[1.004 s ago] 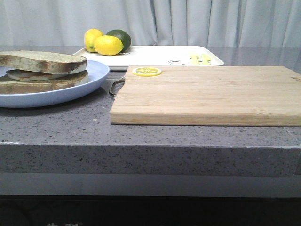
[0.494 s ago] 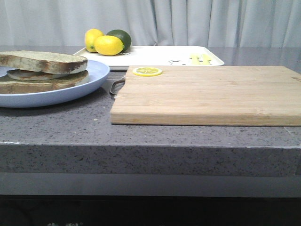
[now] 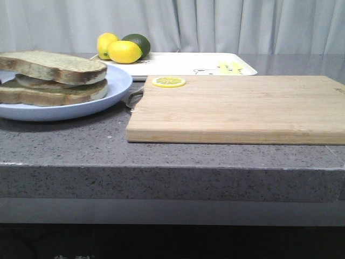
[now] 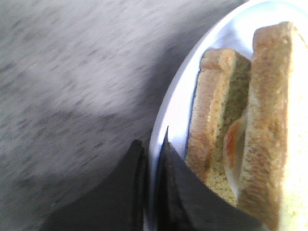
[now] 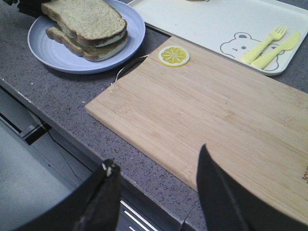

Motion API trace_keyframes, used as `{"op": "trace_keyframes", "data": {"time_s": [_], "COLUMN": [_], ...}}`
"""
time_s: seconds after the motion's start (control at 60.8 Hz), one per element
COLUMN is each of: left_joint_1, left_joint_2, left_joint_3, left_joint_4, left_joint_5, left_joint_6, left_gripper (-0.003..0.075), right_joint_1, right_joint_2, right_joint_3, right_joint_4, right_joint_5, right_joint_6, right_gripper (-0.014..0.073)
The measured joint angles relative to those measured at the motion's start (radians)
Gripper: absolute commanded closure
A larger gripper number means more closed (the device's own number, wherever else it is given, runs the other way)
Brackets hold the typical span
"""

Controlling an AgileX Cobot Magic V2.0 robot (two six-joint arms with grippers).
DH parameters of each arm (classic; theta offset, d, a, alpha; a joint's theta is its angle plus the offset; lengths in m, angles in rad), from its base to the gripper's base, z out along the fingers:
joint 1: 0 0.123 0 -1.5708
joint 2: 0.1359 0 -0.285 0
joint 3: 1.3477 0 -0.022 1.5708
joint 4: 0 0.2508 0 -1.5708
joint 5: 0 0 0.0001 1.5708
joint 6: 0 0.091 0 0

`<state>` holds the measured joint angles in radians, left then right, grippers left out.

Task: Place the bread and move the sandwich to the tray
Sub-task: 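Lift the plate with the left gripper and set it on the white tray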

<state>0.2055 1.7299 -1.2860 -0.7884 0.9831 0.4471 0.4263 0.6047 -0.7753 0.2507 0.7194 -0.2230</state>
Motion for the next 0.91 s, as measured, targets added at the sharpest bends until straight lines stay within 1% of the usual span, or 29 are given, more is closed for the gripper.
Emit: {"op": "trace_keyframes", "data": {"time_s": [0.23,0.346,0.543,0.757,0.905], "left_joint_1": [-0.089,-0.141,-0.181,-0.202,-0.204], "left_joint_2": [0.002,0.032,0.157,0.317,0.395], "left_joint_3": [-0.111,-0.201,-0.385,-0.565,-0.658], "left_joint_4": [-0.039,-0.055,-0.053,0.058,0.106], "left_joint_5": [-0.012,-0.033,-0.039,-0.025,-0.011], "left_joint_6": [0.006,-0.044,-0.174,-0.361,-0.436], "left_gripper": [0.0738,0.0738,0.0738,0.0737,0.0735], "right_joint_1": [0.000,0.000,0.000,0.000,0.000], "right_joint_2": [0.000,0.000,0.000,0.000,0.000], "right_joint_3": [0.000,0.000,0.000,0.000,0.000], "right_joint_4": [0.000,0.000,0.000,0.000,0.000], "right_joint_5": [0.000,0.000,0.000,0.000,0.000], "right_joint_6": [0.000,0.000,0.000,0.000,0.000], "right_gripper": [0.0202,0.0202,0.0202,0.0202,0.0202]}}
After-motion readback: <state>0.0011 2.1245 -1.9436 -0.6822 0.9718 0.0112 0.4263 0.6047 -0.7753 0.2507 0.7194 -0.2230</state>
